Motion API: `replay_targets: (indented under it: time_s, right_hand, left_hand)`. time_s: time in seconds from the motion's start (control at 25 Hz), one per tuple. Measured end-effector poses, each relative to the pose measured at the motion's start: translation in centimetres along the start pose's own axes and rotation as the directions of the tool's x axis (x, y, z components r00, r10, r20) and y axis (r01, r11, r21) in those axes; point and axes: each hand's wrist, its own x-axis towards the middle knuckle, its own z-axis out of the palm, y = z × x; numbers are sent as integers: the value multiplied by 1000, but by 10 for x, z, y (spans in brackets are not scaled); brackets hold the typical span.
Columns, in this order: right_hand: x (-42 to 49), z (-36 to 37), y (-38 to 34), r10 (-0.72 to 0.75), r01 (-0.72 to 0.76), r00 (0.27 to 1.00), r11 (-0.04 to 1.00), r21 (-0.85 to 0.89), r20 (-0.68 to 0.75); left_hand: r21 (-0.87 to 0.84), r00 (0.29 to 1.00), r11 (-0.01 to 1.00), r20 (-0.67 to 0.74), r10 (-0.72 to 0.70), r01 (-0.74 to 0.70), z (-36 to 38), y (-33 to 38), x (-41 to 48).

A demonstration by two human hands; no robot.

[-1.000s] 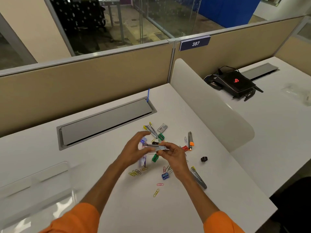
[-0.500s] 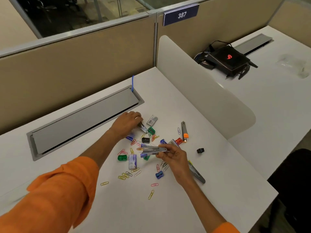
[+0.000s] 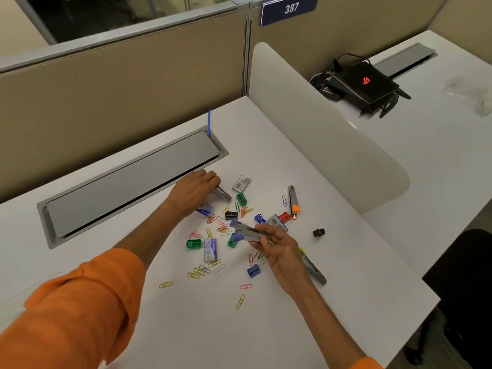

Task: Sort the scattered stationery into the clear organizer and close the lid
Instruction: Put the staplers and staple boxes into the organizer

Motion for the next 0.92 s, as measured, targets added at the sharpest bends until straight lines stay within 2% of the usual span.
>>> replay_targets:
  time_s: [0.2,0.4,0.6,0.72,0.92]
  right_hand:
    - [-14,6,1,47,-46,997,999,-20,60]
    - [-34,25,-5,14,-10,998,998,-61,63]
    - [-64,48,-5,112,-113,971,994,-9,212]
    - [-82,67,4,186,-173,943,982,-73,275]
    - [-113,113,30,261,-184,873,959,-216,412]
  left_hand:
    - [-224,981,970,-150,-127,91,-16,12,-41]
    - [-404,935,895,-207,-289,188,-34,36,-98]
    - [-460,866,833,-229,-445,307,-46,50,-188]
    - [-452,808,799,-241,-537,396,-48,50,-253]
    - [-432,692,701,-210,-690,568,-38,45,-355]
